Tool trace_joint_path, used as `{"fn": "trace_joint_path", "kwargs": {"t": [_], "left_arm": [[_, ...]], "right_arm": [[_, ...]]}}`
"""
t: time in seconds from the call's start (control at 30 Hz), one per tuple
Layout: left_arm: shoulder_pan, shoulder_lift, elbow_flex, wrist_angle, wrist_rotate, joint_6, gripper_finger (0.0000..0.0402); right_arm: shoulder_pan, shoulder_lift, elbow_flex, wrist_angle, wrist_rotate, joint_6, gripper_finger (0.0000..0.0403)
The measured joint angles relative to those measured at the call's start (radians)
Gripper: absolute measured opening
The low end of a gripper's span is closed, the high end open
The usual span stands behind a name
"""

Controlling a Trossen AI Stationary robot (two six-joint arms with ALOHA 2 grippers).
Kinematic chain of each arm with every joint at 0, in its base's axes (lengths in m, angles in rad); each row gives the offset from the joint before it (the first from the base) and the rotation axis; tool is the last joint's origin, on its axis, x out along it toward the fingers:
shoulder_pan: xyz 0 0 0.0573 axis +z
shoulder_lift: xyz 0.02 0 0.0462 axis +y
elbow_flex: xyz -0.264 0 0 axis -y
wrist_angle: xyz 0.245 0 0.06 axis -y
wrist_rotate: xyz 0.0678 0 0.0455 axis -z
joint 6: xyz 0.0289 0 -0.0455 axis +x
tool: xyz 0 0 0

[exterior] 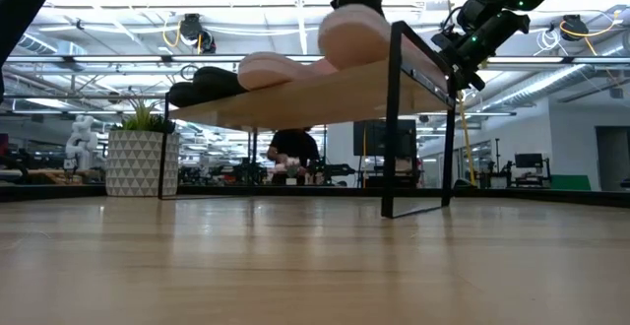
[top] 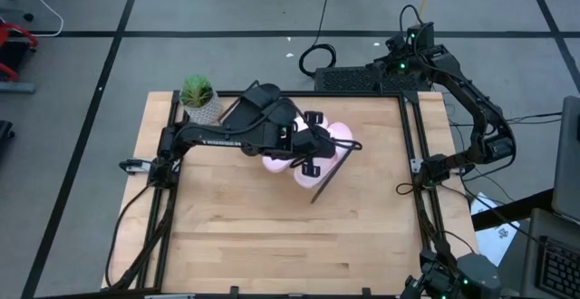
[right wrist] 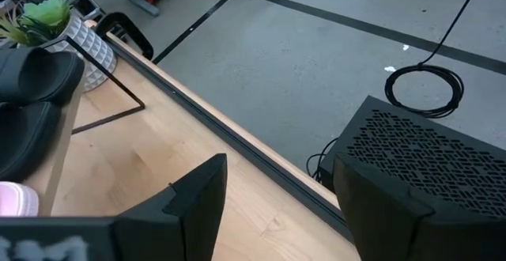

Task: Pick and place slides into the shelf
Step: Put the pink slipper on the shelf

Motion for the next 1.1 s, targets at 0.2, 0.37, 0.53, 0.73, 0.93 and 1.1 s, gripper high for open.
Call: {"fn": "trace_joint_path", "kwargs": {"t": [0.2, 0.37, 0.53, 0.73, 0.93, 1.1], "left_arm": [[-0.014, 0.000, 0.000, -0.055, -0.004, -0.008, 0.0000], [-0.019, 0.000, 0.000, -0.071, -0.003, -0.019, 0.0000], [-0.019, -0.002, 0.000, -0.105, 0.008, -0.037, 0.0000], [-0.018, -0.002, 0.000, -0.103, 0.011, -0.075, 0.0012], [-0.018, -0.002, 0.000, -0.102, 0.015, -0.082, 0.0051], [-0.020, -0.005, 0.000, -0.102, 0.001, -0.079, 0.0093]], "right_arm": [[0.000, 0.000, 0.000, 0.000, -0.001, 0.015, 0.0222], [0.000, 0.000, 0.000, 0.000, -0.001, 0.015, 0.0222], [0.000, 0.000, 0.000, 0.000, -0.001, 0.015, 0.0222], [0.000, 0.000, 0.000, -0.001, -0.002, 0.015, 0.0222], [0.000, 0.000, 0.000, -0.018, -0.004, 0.015, 0.0222], [0.000, 0.000, 0.000, -0.032, -0.005, 0.015, 0.0222]]}}
